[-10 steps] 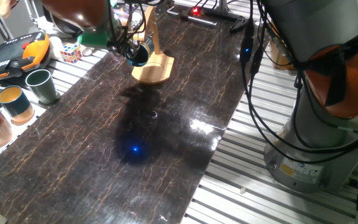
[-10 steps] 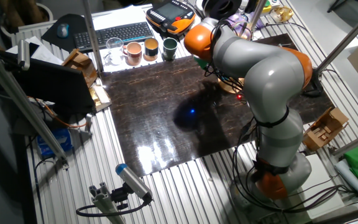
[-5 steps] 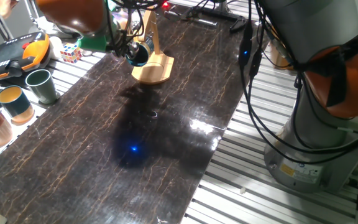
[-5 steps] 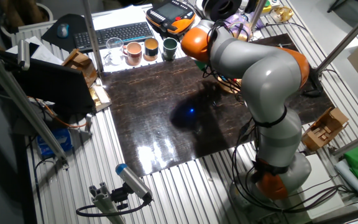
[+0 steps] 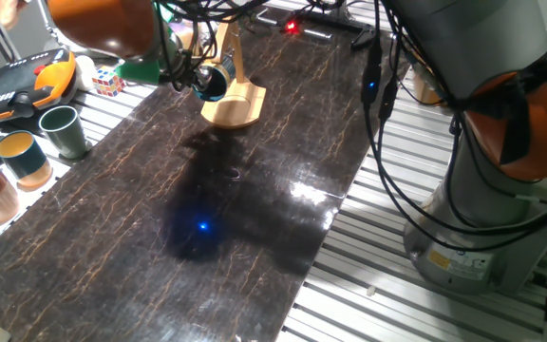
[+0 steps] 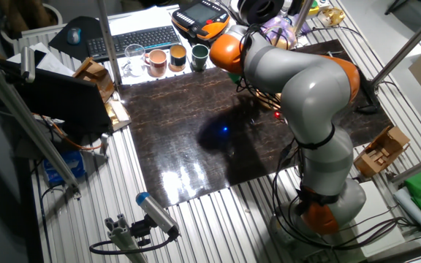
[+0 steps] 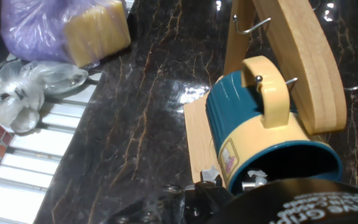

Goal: Take the cup off the cup rack

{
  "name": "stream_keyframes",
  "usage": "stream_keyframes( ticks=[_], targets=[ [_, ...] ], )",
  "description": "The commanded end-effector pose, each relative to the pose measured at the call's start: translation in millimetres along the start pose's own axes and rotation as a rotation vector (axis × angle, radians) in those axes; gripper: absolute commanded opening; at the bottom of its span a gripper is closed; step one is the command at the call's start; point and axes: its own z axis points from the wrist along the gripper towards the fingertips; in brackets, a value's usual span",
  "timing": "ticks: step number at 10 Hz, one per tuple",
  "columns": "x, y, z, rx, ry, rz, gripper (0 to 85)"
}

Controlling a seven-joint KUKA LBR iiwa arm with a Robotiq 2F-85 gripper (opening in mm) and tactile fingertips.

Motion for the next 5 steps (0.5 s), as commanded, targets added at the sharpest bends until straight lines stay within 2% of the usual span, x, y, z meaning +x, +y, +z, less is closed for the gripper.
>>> stream_keyframes(
  ticks=[1,5],
  targets=[
    [-0.4,-0.4,0.2,0.002,-0.003,0.002,27.7],
    [-1.5,-1.8,0.8,0.007,-0.018,0.001,27.3]
  ],
)
